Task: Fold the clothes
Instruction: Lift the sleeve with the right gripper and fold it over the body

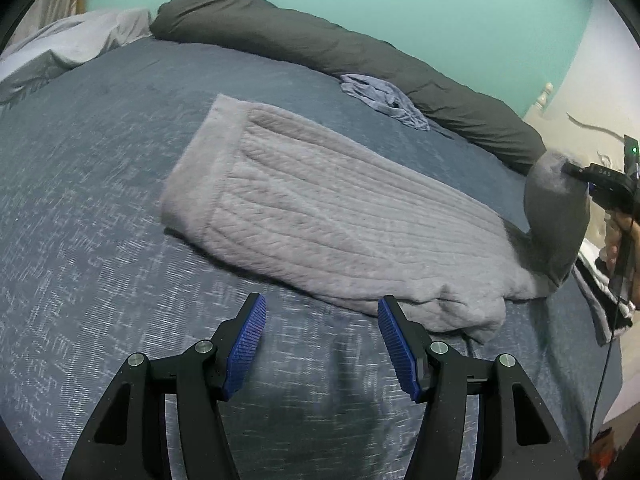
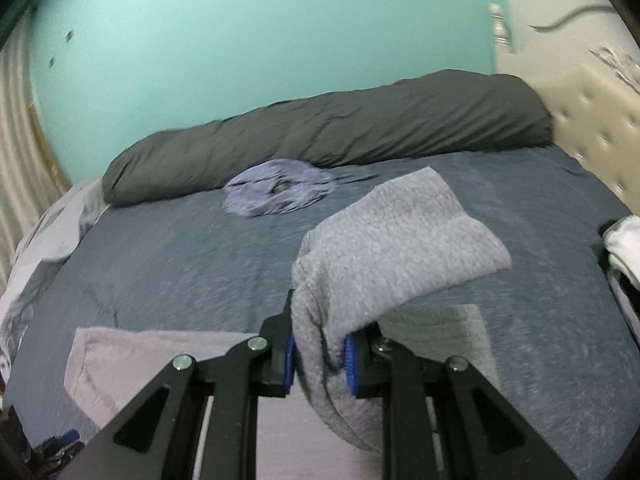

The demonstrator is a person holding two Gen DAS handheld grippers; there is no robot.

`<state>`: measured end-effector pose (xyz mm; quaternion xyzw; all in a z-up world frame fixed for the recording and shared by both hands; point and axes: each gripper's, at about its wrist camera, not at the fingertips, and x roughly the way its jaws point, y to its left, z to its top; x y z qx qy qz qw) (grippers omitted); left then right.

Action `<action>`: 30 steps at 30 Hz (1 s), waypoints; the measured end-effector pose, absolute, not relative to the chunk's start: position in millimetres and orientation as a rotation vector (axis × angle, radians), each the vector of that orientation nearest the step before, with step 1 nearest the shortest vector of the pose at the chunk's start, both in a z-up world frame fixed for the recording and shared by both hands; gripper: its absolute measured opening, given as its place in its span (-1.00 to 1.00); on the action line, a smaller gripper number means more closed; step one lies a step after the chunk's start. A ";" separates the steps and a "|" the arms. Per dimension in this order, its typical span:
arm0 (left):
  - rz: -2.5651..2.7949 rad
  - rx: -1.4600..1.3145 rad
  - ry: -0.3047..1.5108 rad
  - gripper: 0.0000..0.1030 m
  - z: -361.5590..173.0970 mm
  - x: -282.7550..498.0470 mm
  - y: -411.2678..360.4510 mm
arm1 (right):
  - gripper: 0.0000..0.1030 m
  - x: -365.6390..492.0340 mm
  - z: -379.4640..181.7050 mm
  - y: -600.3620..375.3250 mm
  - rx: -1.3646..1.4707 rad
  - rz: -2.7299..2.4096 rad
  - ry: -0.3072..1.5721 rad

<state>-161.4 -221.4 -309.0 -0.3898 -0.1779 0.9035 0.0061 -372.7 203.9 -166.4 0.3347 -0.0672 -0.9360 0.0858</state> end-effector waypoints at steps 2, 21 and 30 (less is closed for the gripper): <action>2.835 -1.217 -0.570 0.21 -309.2 -159.1 -227.9 | -0.65 -370.6 -168.0 177.8 0.999 -2.761 -0.146; 2.820 -1.213 -0.646 0.21 -312.8 -153.2 -244.0 | -0.65 -356.4 -179.2 15.0 1.014 -2.530 0.021; 2.824 -1.207 -0.668 0.21 -312.8 -155.6 -252.0 | -0.65 -352.8 -199.8 -53.3 1.042 -2.439 0.045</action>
